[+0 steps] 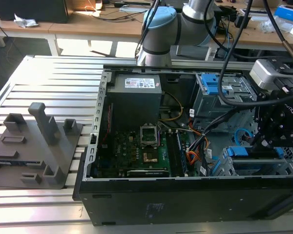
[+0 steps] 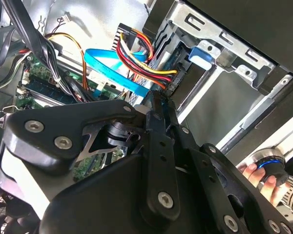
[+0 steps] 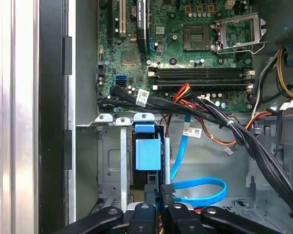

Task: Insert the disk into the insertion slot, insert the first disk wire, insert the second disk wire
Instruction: 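Insert the second disk wire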

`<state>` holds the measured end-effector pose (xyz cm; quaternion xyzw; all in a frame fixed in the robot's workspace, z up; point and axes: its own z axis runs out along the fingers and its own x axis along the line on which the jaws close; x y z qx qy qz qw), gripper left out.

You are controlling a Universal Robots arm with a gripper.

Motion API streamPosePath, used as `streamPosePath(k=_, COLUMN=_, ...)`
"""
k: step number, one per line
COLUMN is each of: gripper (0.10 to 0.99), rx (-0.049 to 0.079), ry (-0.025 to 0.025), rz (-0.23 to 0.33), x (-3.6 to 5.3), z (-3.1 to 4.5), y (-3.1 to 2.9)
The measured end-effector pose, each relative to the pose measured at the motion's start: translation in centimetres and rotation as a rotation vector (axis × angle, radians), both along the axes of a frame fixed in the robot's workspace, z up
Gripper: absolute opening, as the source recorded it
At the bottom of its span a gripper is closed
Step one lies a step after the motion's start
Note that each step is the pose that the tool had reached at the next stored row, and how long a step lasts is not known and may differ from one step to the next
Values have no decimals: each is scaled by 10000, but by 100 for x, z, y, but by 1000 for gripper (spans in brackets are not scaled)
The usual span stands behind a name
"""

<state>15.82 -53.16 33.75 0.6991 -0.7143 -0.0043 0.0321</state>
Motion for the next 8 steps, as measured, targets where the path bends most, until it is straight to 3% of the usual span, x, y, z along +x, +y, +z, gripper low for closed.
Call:
streamPosePath(k=3, gripper=173, rx=18, ry=-2, rz=1, x=0, z=-16, y=0)
streamPosePath(k=4, gripper=239, rx=10, ry=0, rz=0, x=0, z=-14, y=0)
streamPosePath(k=5, gripper=239, rx=11, ry=0, rz=0, x=-1, z=6, y=0)
streamPosePath(k=7, gripper=239, rx=8, ry=0, rz=-1, x=-1, z=90, y=1)
streamPosePath(k=8, gripper=239, rx=5, ry=0, rz=-1, x=-1, z=198, y=3)
